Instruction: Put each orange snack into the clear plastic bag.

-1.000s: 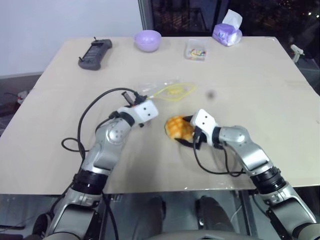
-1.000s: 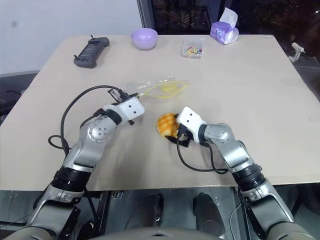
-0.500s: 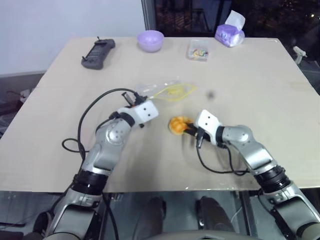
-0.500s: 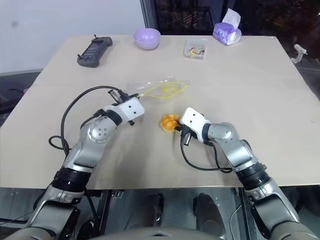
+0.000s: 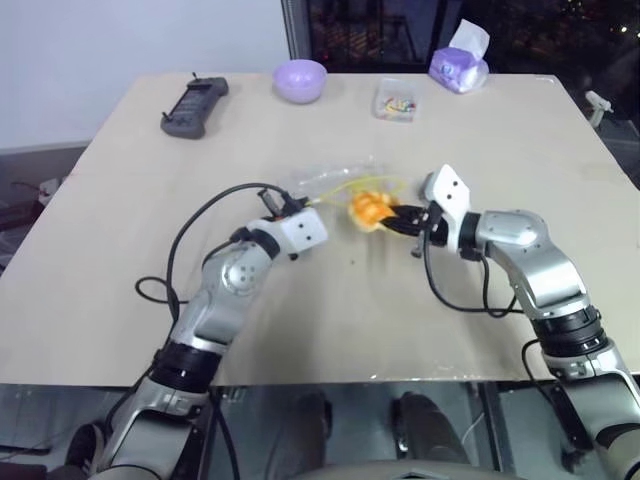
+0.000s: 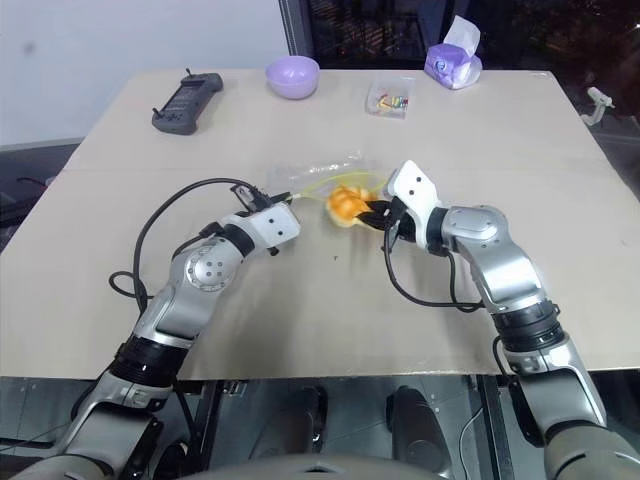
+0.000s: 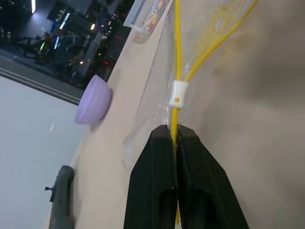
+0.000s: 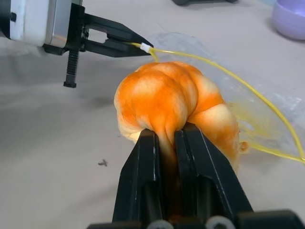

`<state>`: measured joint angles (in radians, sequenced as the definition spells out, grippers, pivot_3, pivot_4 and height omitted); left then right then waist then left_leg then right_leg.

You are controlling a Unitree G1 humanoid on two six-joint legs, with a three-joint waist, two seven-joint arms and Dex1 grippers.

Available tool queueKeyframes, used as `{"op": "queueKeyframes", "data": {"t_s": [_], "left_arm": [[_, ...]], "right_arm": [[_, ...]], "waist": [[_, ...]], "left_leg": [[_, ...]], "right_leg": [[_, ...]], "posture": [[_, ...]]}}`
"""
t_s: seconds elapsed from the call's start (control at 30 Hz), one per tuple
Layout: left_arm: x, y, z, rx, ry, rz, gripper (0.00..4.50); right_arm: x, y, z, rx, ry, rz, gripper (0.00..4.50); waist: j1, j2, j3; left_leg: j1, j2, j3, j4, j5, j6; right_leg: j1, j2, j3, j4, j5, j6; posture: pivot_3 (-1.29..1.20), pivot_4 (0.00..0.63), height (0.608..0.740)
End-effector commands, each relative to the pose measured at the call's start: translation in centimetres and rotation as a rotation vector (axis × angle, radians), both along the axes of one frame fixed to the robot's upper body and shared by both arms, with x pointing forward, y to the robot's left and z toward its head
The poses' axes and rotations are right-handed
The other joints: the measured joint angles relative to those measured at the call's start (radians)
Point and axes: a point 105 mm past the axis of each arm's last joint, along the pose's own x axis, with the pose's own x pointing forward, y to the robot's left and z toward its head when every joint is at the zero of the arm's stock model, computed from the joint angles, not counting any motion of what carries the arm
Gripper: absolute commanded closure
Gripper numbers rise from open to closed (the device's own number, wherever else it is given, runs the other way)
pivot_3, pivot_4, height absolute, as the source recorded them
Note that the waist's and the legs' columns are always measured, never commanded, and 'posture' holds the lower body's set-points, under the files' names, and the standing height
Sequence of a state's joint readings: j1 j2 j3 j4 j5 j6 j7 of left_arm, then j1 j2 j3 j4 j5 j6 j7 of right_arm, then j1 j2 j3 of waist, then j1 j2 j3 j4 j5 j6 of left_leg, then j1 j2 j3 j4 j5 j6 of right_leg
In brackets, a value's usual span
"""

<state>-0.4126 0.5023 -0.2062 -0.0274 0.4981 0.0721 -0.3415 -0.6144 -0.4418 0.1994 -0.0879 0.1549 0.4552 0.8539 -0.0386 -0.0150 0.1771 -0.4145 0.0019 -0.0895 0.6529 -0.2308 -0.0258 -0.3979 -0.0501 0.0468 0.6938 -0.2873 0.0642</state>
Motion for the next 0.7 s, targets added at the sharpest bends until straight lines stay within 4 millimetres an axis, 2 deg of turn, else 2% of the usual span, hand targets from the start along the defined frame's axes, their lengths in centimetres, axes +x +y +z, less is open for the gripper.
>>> {"op": "queueKeyframes", "data": {"t_s": [0.03, 0.2, 0.37, 0.53, 0.7], "left_arm": [[-0.5, -1.1, 0.9, -0.009, -0.041, -0.046, 4.50], [-1.3, -2.6, 0.8, -0.007, -0.038, -0.130, 4.50], [-1.5, -3.0, 0.9, -0.001, -0.052, -0.162, 4.50], [-2.2, -4.3, 0.5, 0.003, -0.034, -0.241, 4.50], [-2.4, -5.0, 0.4, -0.002, -0.030, -0.273, 4.50]], "right_arm": [[0.5, 0.4, 1.3, 0.010, -0.049, -0.005, 4.48], [1.8, 0.3, 1.0, -0.003, -0.042, -0.050, 4.48], [2.7, -0.1, 0.6, -0.013, -0.014, -0.091, 4.48], [4.1, -0.3, 0.9, 0.038, 0.029, -0.163, 4.48], [4.7, 0.4, 1.0, 0.070, 0.058, -0.190, 4.48]], "waist": [[0.000, 0.000, 0.000], [-0.001, 0.000, 0.000], [-0.001, 0.000, 0.000], [-0.003, 0.000, 0.000], [-0.002, 0.000, 0.000]], "left_leg": [[0.000, 0.000, 0.000, 0.000, 0.000, 0.000], [0.000, 0.000, 0.000, 0.000, 0.000, 0.000], [0.000, 0.000, 0.000, 0.000, 0.000, 0.000], [0.000, 0.000, 0.000, 0.000, 0.000, 0.000], [0.000, 0.000, 0.000, 0.000, 0.000, 0.000]], "right_leg": [[0.000, 0.000, 0.000, 0.000, 0.000, 0.000], [0.000, 0.000, 0.000, 0.000, 0.000, 0.000], [0.000, 0.000, 0.000, 0.000, 0.000, 0.000], [0.000, 0.000, 0.000, 0.000, 0.000, 0.000], [0.000, 0.000, 0.000, 0.000, 0.000, 0.000]], "posture": [[0.00, 0.150, 0.740], [0.00, 0.150, 0.740], [0.00, 0.150, 0.740], [0.00, 0.150, 0.740], [0.00, 0.150, 0.740]]}}
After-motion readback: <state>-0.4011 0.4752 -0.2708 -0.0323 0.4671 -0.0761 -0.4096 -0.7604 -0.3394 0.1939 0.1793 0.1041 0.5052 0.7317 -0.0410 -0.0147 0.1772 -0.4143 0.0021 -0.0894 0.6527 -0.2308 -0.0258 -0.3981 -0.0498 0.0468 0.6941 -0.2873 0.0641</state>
